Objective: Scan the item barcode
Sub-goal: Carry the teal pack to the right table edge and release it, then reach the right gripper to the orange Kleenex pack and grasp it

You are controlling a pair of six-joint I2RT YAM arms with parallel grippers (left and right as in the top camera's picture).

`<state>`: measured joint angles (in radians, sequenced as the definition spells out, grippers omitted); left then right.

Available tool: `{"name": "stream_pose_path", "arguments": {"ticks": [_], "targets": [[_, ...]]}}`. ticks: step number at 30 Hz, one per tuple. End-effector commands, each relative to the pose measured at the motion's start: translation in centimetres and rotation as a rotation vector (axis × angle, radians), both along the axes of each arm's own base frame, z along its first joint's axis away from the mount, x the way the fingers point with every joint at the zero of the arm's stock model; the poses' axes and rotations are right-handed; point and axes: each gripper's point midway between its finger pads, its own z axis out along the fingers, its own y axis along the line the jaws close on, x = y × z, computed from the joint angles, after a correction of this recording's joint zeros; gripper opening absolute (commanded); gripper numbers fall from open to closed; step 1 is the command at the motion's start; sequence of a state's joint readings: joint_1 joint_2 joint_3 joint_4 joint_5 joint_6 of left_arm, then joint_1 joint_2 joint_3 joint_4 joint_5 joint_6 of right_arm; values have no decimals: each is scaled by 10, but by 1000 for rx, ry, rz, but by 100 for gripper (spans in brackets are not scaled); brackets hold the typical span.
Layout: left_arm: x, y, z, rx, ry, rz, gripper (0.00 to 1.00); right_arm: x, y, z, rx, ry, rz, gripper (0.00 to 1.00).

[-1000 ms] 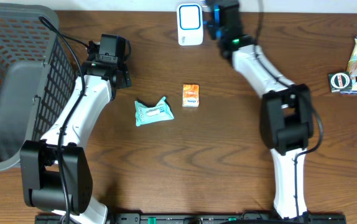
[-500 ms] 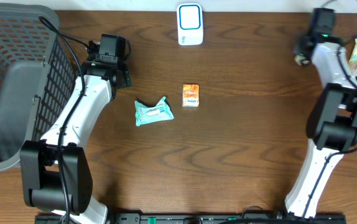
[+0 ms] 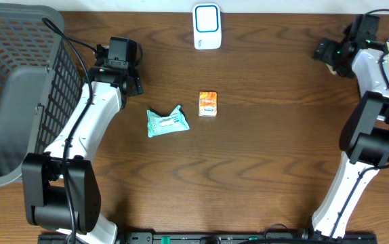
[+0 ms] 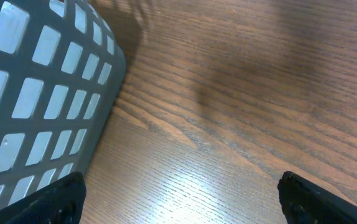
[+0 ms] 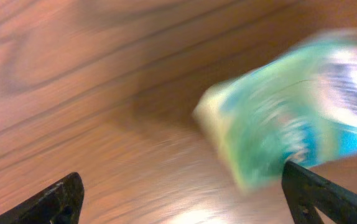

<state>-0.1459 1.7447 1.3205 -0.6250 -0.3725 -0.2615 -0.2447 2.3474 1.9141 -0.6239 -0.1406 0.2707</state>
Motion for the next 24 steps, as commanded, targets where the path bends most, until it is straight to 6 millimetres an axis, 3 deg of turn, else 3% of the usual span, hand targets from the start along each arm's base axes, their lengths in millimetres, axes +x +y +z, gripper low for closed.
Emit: {"name": "stream_pose_path", "arguments": {"ticks": [1,6,11,13,16,18,21,24], "targets": [[2,2,6,12,-13,2,98,10,58,25,108,-59,119,86],[2,2,6,12,-13,2,98,12,78,21,23,-39,133,66],[2,2,6,12,-13,2,98,14,105,21,0,-34,172,22],[2,2,6,12,-13,2,98,13,125,21,27,-34,214,15],[2,2,6,12,-13,2,98,7,166,22,102,-34,321,17],[2,2,6,12,-13,2,98,-1,204,26,165,-45,465,21],[2,2,6,12,-13,2,98,-19,254,31,252,-47,642,38],[2,2,6,12,-13,2,98,-43,286,25,267,20,722,46]]}}
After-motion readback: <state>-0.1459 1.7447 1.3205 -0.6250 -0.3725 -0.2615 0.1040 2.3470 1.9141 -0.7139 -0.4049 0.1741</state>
